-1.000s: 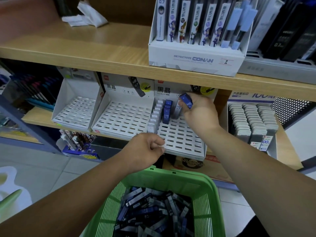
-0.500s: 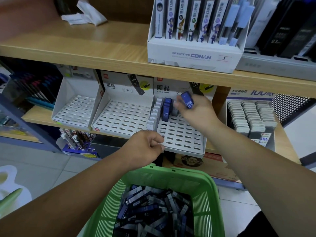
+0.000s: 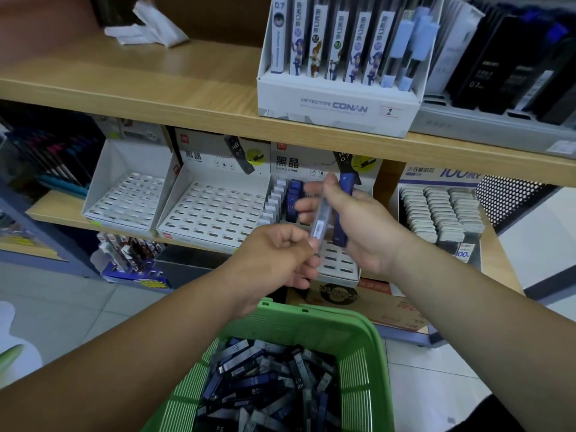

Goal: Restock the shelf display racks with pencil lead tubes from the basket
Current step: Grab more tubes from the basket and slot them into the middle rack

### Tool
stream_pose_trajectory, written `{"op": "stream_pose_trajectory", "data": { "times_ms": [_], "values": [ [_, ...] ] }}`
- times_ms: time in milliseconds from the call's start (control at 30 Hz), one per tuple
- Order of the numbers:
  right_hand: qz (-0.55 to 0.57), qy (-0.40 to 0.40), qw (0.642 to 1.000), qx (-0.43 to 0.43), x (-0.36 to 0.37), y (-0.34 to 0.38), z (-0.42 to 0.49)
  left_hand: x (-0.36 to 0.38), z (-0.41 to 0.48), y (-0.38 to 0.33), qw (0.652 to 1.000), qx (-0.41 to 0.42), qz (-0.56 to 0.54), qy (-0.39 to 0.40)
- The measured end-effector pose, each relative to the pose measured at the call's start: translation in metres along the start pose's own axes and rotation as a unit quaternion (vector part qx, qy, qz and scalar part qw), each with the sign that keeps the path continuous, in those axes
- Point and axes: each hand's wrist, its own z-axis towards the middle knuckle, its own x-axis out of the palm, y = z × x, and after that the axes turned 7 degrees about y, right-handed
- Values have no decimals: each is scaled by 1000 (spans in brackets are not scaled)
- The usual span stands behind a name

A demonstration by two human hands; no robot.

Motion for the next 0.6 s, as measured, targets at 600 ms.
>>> {"op": "stream_pose_trajectory", "data": {
  "times_ms": [600],
  "values": [
    [-106,-90,983,-119,-12,7,12,-36,-3,20,986,-13,160,-42]
  ]
}}
